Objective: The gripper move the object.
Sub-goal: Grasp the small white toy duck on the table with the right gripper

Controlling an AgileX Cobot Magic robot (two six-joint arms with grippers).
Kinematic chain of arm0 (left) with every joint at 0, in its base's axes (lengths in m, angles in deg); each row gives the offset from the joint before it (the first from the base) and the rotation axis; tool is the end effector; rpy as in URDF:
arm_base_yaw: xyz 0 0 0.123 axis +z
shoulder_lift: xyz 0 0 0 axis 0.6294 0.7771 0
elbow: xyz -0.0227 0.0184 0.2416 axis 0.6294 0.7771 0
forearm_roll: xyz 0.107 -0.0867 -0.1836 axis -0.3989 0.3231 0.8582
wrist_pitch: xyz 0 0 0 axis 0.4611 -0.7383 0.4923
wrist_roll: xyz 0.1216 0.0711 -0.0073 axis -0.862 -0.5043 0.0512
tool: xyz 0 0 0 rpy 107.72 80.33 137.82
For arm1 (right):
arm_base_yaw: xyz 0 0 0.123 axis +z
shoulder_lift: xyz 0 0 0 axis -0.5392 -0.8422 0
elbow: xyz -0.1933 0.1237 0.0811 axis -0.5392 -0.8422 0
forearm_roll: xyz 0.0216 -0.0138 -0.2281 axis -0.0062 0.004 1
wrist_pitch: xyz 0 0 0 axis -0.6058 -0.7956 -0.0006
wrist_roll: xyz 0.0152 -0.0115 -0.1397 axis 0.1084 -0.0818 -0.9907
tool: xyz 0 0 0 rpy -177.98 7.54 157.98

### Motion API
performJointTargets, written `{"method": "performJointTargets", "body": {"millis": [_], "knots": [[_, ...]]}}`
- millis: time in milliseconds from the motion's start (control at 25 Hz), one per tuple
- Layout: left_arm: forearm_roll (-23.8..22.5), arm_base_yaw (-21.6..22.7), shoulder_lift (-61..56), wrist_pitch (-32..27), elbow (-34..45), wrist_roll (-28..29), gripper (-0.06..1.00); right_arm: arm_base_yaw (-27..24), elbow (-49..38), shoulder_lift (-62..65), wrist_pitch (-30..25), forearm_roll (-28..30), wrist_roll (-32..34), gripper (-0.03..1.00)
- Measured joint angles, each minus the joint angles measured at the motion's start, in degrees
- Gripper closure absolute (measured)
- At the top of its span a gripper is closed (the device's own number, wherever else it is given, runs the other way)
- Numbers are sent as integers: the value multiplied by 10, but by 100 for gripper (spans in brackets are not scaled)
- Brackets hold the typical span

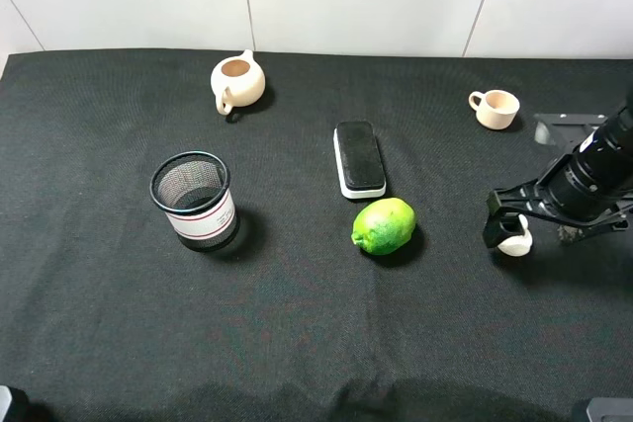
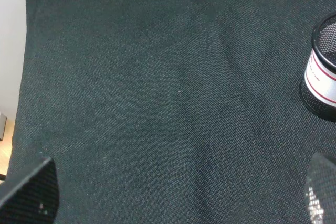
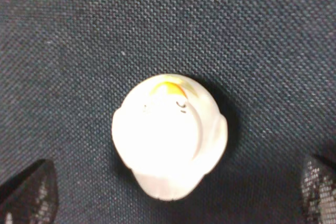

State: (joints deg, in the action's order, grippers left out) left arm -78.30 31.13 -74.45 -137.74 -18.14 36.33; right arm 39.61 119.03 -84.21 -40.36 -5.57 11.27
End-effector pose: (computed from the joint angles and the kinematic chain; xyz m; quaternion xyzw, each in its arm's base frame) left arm 0.0625 0.0017 0.2412 0.0750 0.8498 0.0169 0.5215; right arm 0.2121 0.0397 0.0467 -0.0207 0.9983 0.0505 0.0183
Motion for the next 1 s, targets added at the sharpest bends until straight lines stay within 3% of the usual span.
{"method": "performJointTargets", "body": {"millis": [480,1000], "knots": [[0,0,0,0,0,0,-5,0,1,-49,48,-18,-7,27],[0,0,0,0,0,0,-5,0,4,-57,48,-20,-7,27]]}}
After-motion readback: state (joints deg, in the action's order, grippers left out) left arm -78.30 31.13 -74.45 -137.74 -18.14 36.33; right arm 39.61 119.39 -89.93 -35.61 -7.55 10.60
